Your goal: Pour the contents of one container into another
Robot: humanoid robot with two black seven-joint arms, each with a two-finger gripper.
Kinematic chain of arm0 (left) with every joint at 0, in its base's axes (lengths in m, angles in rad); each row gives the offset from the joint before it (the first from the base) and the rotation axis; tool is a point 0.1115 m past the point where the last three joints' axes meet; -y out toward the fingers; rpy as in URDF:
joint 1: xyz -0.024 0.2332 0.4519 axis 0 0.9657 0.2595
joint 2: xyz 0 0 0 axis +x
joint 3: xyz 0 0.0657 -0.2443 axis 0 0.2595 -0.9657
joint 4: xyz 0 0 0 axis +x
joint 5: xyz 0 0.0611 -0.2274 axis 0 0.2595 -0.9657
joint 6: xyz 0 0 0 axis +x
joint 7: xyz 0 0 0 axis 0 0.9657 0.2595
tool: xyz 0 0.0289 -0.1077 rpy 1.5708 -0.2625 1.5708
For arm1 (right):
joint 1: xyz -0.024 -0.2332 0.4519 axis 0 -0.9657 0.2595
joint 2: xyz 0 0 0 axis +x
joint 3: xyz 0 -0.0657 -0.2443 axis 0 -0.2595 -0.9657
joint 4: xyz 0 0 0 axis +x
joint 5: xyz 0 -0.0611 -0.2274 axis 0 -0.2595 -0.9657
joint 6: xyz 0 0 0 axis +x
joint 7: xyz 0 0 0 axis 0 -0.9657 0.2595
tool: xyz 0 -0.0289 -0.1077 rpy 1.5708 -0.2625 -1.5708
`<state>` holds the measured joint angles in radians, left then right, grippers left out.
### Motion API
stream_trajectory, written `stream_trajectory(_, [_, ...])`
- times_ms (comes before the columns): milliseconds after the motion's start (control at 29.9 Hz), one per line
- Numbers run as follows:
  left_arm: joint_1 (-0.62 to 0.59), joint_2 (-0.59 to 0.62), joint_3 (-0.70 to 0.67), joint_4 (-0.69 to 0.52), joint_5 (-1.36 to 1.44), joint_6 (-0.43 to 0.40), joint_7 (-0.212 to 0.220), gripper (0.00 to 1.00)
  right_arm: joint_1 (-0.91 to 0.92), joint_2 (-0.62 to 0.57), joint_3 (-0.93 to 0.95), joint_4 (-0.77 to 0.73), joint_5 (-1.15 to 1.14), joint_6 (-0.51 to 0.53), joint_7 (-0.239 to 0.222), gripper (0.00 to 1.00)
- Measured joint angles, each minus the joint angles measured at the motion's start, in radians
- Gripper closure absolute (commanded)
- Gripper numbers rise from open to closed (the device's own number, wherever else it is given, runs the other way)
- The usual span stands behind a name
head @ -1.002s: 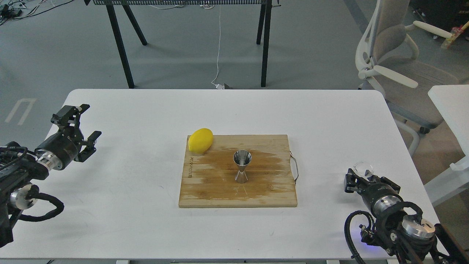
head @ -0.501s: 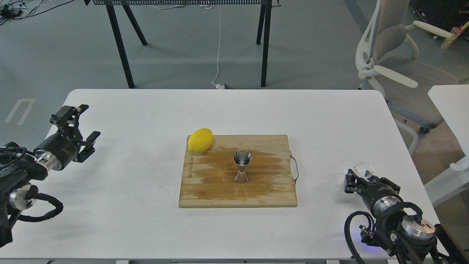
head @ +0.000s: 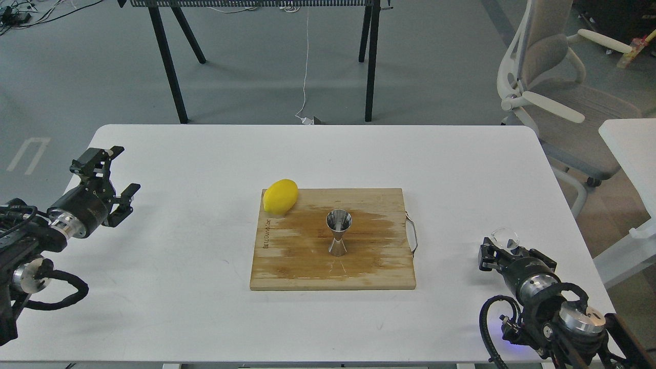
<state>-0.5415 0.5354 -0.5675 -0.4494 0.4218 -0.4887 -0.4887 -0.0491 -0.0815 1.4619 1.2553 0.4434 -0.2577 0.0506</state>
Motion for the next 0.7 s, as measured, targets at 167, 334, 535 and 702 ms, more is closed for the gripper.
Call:
stream_trajectory(167, [0.002,0.0,0.0,0.0,0.0,0.0,0.0,0.01,0.0,0.0,0.0,0.001,0.0,0.0,0.0,0.02])
stream_trajectory(334, [0.006,0.0,0.0,0.0,0.0,0.0,0.0,0.01,0.0,0.0,0.0,0.002,0.0,0.0,0.0,0.02])
stream_trajectory(535, [0.006,0.001,0.0,0.0,0.0,0.0,0.0,0.01,-0.001,0.0,0.0,0.004,0.0,0.0,0.0,0.02])
stream_trajectory(702, [0.006,0.002,0.0,0.0,0.0,0.0,0.0,0.01,-0.003,0.0,-0.001,0.004,0.005,0.0,0.0,0.02])
